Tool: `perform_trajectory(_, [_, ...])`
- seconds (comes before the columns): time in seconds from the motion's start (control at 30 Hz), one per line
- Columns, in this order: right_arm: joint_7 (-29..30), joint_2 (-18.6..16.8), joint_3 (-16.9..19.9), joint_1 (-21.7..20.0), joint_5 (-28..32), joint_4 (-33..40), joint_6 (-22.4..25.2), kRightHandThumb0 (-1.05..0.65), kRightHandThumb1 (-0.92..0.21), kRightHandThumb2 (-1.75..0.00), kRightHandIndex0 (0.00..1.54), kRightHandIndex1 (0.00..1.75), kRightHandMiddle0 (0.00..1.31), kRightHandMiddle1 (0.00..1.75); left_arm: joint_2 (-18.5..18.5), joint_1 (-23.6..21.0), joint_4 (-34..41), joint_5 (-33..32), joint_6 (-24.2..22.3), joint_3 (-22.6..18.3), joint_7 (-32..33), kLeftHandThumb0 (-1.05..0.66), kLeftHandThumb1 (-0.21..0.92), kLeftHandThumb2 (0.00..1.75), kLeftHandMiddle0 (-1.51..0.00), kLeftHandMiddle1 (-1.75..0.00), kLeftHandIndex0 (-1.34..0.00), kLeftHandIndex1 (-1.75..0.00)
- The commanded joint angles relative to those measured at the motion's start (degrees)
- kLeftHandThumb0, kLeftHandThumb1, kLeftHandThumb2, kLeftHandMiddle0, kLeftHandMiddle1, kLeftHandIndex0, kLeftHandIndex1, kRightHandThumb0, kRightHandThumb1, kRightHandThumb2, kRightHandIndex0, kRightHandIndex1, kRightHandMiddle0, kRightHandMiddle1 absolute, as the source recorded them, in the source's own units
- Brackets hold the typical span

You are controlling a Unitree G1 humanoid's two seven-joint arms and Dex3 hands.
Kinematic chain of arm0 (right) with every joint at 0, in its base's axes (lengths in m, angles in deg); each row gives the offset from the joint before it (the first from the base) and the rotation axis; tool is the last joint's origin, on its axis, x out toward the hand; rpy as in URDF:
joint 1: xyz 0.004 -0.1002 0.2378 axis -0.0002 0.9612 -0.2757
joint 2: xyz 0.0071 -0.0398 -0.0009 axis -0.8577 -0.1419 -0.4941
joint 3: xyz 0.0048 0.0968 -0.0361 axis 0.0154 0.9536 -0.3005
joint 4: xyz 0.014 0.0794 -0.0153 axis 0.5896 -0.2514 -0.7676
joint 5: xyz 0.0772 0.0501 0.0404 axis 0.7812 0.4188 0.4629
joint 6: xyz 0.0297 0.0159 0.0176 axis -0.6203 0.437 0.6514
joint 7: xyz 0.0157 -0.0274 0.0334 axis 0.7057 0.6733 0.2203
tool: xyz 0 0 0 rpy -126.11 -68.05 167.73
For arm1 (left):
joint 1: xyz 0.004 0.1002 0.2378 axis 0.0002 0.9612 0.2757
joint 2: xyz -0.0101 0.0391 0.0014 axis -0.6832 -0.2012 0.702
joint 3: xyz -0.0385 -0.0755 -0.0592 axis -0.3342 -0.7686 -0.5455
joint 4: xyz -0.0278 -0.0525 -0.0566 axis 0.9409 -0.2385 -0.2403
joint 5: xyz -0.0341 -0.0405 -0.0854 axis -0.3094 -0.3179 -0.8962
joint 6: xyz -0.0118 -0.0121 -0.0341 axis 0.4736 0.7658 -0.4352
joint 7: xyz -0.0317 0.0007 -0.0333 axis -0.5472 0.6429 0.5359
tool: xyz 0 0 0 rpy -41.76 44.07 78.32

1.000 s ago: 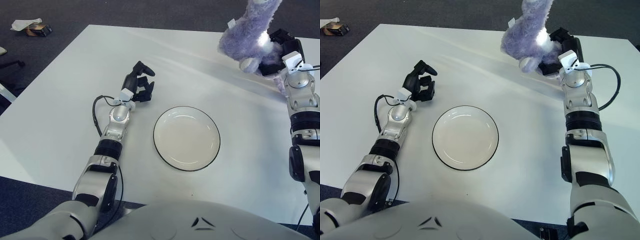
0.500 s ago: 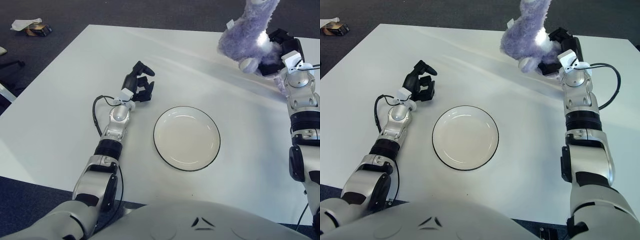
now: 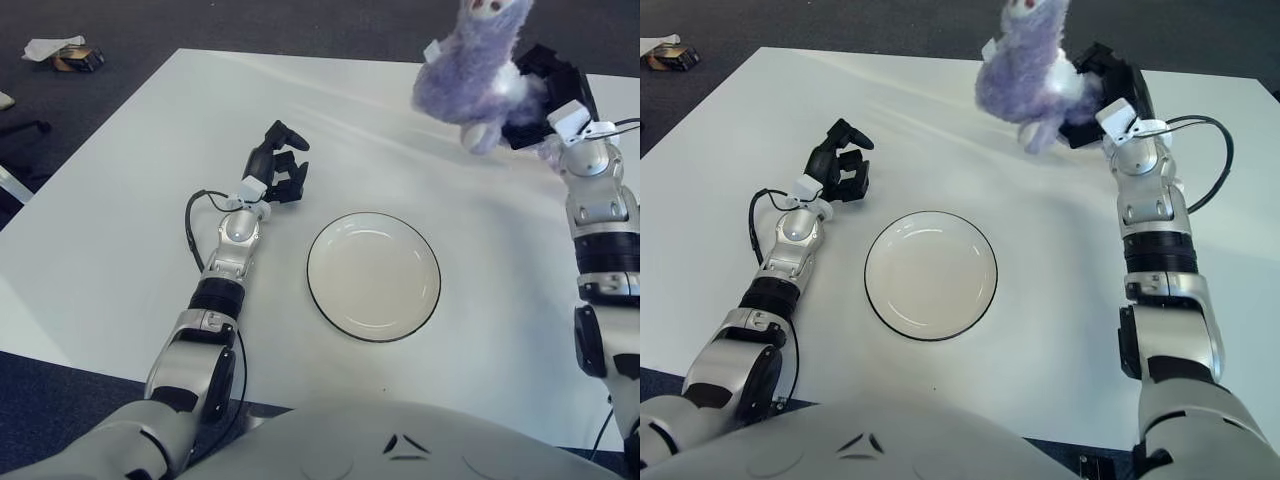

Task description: Put the doll into the plate.

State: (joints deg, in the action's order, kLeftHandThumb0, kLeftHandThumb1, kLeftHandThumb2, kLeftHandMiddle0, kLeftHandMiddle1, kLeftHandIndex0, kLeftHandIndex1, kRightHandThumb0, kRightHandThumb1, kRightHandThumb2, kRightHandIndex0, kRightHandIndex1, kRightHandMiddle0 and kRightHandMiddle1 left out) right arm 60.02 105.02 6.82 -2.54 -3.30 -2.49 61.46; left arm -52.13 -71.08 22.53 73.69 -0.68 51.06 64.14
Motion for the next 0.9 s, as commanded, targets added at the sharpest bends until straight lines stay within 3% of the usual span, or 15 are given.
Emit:
perform_trajectory(0.0, [0.4, 0.3, -1.0, 2.1, -2.6, 5.0, -1.3, 0.52, -0.19, -1.47, 0.71, 1.75, 0.95, 1.75, 0.4, 3.8, -3.5, 0.7, 0.7, 0.4, 0.4, -0.39, 0.63, 0.92, -0.92, -1.75, -0.38, -1.75])
perform_trajectory(0.2, [-1.1, 0.2, -1.4, 4.2, -3.7, 10.1, -2.0, 0.52, -0.18, -1.47, 0.72, 1.75, 0.95, 1.75, 0.4, 3.4, -4.3, 0.1, 0.8, 0.3, -0.1, -0.39, 0.64, 0.91, -0.92, -1.75, -0.37, -1.75])
perform_trajectory(0.87, [-9.2, -0.1, -0.7, 7.4, 1.5, 16.6, -8.9, 0.52, -0.18, -1.48, 0.72, 1.75, 0.95, 1.75, 0.4, 2.5, -6.3, 0.1, 2.1, 0.2, 0.0, -0.39, 0.63, 0.92, -0.92, -1.75, -0.38, -1.75])
